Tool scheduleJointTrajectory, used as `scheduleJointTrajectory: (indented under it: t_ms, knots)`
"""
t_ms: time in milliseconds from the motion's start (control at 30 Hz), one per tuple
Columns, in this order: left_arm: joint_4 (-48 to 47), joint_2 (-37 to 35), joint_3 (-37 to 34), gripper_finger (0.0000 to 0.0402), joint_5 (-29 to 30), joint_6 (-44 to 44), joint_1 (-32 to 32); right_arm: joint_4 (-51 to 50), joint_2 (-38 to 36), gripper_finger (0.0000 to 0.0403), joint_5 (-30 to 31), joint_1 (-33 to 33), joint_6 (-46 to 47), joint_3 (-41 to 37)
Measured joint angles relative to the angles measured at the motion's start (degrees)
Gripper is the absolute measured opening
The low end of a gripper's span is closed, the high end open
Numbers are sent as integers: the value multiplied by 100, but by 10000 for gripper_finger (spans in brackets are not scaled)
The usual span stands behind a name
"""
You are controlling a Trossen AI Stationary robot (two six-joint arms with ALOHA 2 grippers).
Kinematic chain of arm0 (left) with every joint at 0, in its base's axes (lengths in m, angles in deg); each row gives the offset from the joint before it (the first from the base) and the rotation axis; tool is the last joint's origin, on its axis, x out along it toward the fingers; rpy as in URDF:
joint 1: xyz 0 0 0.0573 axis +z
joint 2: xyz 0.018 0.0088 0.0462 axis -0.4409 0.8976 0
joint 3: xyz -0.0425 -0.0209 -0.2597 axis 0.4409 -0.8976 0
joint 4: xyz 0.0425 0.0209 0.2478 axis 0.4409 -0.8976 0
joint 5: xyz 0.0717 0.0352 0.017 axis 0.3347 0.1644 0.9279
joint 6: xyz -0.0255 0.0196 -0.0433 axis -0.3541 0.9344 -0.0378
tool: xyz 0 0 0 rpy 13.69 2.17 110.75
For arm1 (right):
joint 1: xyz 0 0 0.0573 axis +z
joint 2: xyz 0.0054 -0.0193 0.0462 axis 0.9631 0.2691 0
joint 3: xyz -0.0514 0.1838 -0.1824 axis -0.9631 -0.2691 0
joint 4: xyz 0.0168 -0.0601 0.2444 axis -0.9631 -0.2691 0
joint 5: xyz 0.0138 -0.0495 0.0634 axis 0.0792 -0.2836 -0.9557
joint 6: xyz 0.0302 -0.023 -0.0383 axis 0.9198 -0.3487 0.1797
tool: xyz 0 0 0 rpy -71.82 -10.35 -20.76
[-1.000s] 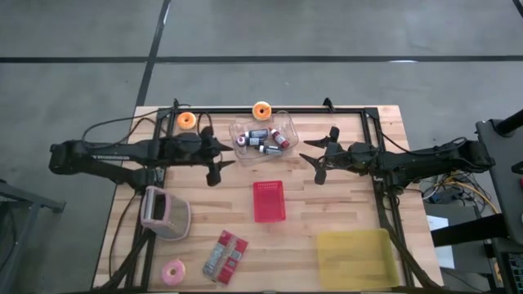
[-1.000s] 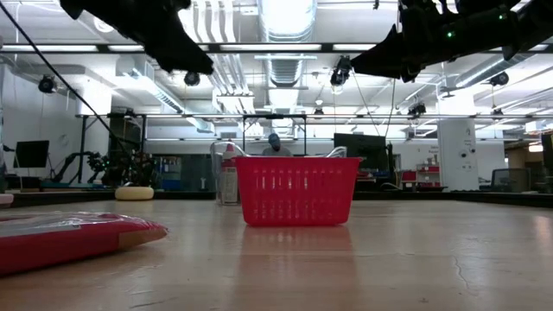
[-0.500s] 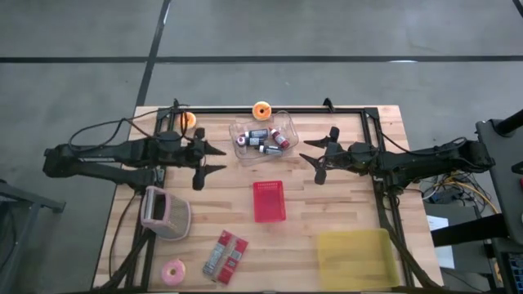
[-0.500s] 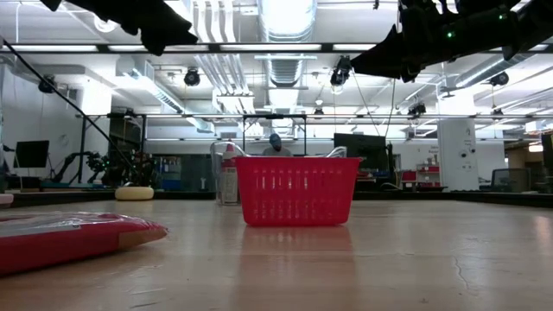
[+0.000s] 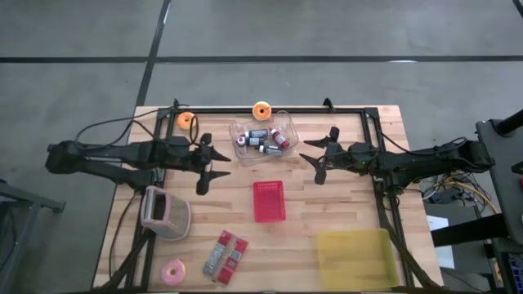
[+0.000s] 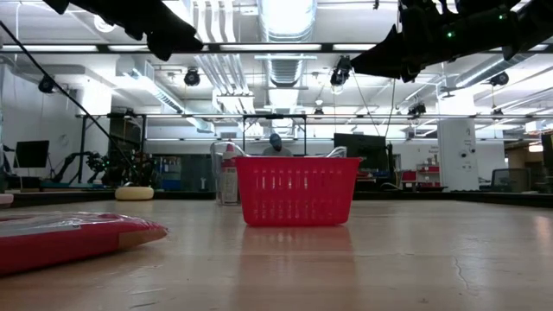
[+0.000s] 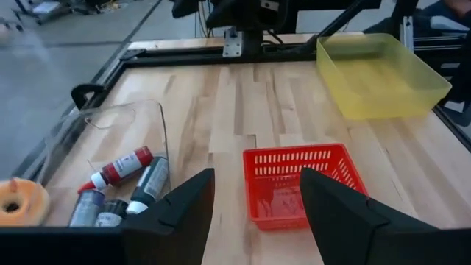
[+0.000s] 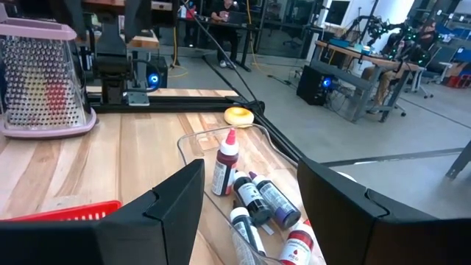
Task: Pick & Place Food Item
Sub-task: Put the red popcorn bag into the yellow bin
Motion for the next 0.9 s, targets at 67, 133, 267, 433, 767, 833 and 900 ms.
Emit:
scheduleJointTrajectory:
  t_ms: [67, 133, 267, 433, 767, 833, 900]
  knots:
    - [32, 106, 0, 202, 2, -192, -30, 2, 0, 215, -1, 1, -4, 0]
    - [30, 214, 0, 202, -24, -361, -72, 4, 0, 215, -1, 1, 8, 0]
    - [-41, 363, 0, 202, -105, -632, -139, 2, 0, 215, -1, 1, 8, 0]
    - [-110, 474, 0, 202, -435, -817, -433, 2, 0, 215, -1, 1, 8, 0]
    - [-94, 685, 0, 202, -379, -1198, -1618, 13, 0, 215, -1, 1, 49, 0]
    - [-94, 751, 0, 202, -380, -1219, -1857, 56, -2, 215, -2, 1, 266, 0]
    - [-76, 806, -1, 202, -334, -1296, -2050, 55, -2, 215, -5, 11, 843, 0]
